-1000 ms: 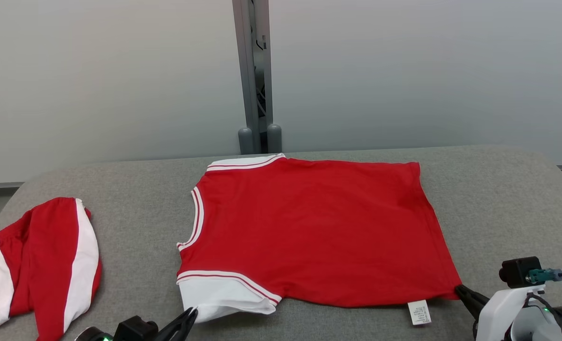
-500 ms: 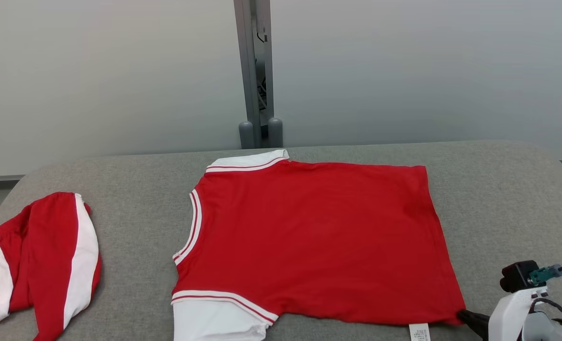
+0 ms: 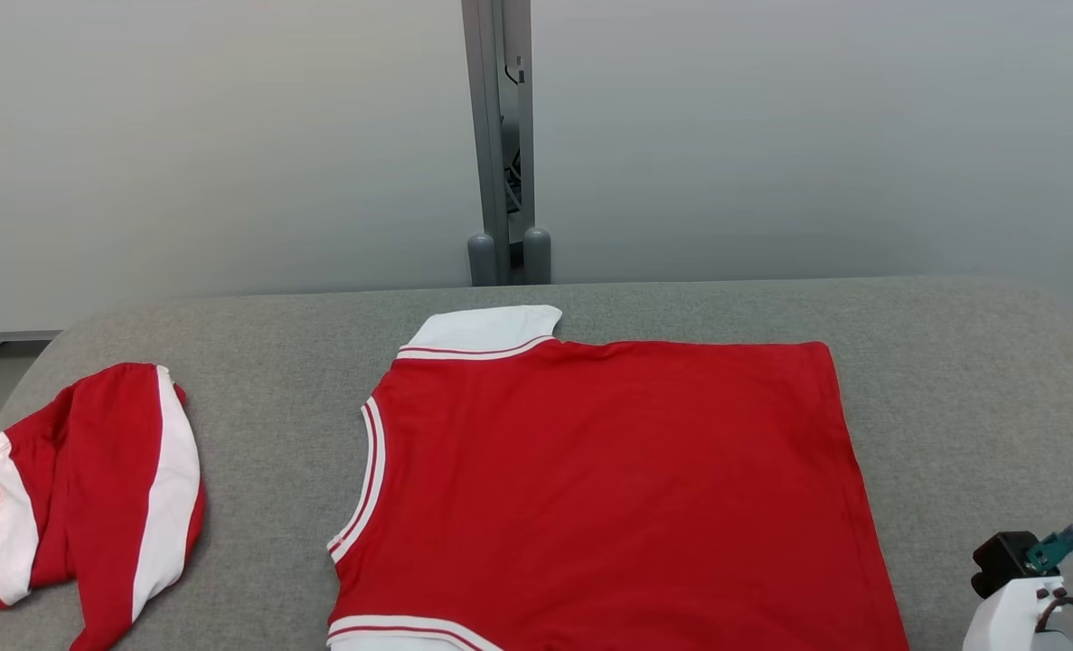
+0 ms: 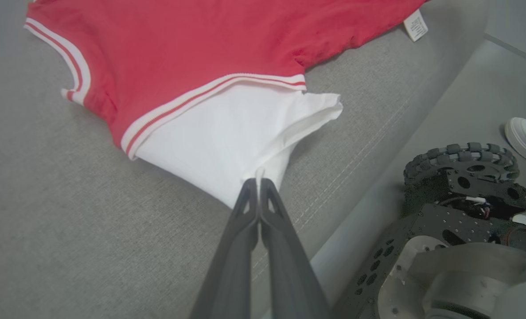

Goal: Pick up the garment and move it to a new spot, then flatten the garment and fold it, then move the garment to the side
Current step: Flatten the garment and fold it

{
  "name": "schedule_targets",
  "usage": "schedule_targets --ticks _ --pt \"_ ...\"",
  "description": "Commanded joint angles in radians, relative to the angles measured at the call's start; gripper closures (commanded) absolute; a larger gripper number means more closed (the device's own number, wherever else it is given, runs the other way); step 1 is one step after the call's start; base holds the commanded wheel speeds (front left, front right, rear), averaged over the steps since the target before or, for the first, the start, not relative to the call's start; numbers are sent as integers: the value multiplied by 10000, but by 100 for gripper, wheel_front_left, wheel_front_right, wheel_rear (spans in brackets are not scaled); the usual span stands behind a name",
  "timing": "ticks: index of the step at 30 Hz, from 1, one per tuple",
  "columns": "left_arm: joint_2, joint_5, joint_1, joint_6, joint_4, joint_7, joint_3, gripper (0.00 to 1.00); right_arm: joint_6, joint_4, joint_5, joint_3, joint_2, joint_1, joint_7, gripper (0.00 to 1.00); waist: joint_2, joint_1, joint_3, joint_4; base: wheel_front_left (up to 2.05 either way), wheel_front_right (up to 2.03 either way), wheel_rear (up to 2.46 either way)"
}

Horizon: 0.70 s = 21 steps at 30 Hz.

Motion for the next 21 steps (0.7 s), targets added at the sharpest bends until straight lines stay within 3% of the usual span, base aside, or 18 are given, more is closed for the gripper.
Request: schedule_targets --ticks 1,6,21 --pt "296 -247 -288 -8 -205 71 -270 100 1 -186 147 26 -172 162 239 100 -1 0 -4 18 0 0 0" --pt "634 -707 -545 -8 -618 214 -1043 100 1 -699 569 22 -513 372 755 100 -1 0 -55 59 0 0 0" --pt "948 -1055 -562 -8 -1362 581 -1374 100 1 -1331 872 -95 -986 633 1020 100 -1 0 -91 59 0 0 0"
